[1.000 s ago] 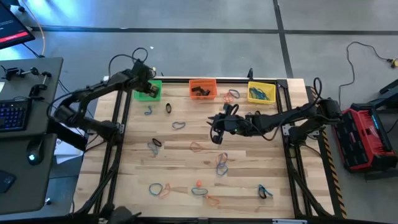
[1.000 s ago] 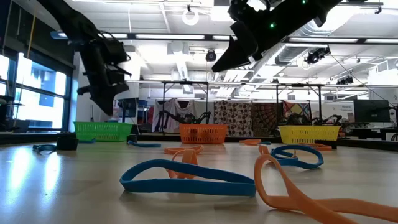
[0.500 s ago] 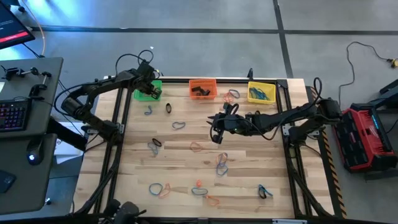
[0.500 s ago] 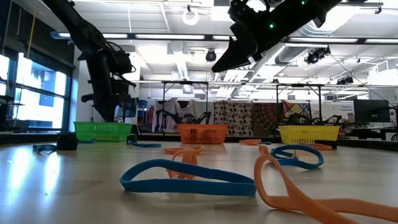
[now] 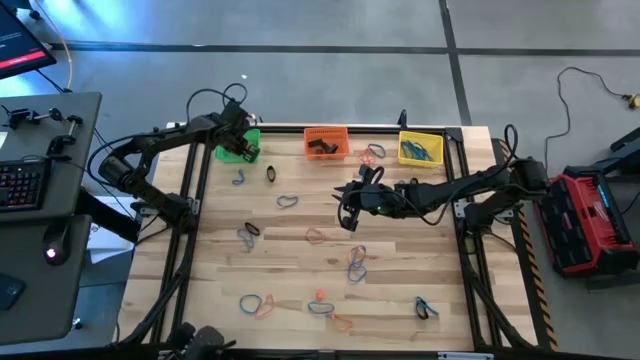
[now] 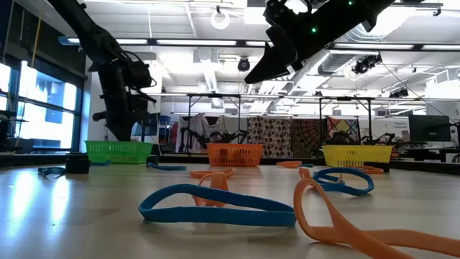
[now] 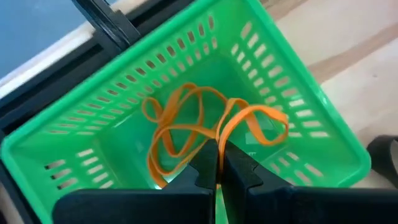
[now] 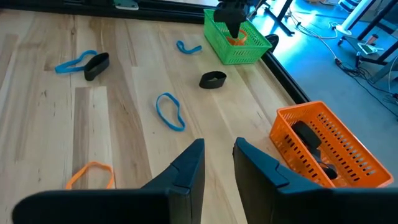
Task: Sort rubber bands into baskets
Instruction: Put the orange rubber band into the green bin, then put the black rubber band into the orange bin
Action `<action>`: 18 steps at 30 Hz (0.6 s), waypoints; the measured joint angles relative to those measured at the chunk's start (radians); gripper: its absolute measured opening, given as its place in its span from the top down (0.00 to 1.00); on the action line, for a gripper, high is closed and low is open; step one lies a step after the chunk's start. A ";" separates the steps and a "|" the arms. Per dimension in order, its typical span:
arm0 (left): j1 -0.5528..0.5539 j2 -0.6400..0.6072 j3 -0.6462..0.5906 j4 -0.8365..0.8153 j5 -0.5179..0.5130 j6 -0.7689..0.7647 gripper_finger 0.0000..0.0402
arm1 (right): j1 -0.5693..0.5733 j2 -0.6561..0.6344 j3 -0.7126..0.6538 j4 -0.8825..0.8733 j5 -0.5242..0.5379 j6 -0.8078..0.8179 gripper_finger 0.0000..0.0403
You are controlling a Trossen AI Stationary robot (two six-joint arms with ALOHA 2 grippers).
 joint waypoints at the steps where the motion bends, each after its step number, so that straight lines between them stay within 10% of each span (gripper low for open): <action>1: -0.003 0.000 -0.003 -0.002 0.001 0.001 1.00 | 0.000 0.000 0.000 0.000 0.000 0.000 0.82; 18: -0.097 0.000 -0.004 0.070 -0.059 0.057 0.83 | 0.000 0.000 0.000 0.000 0.000 0.000 0.82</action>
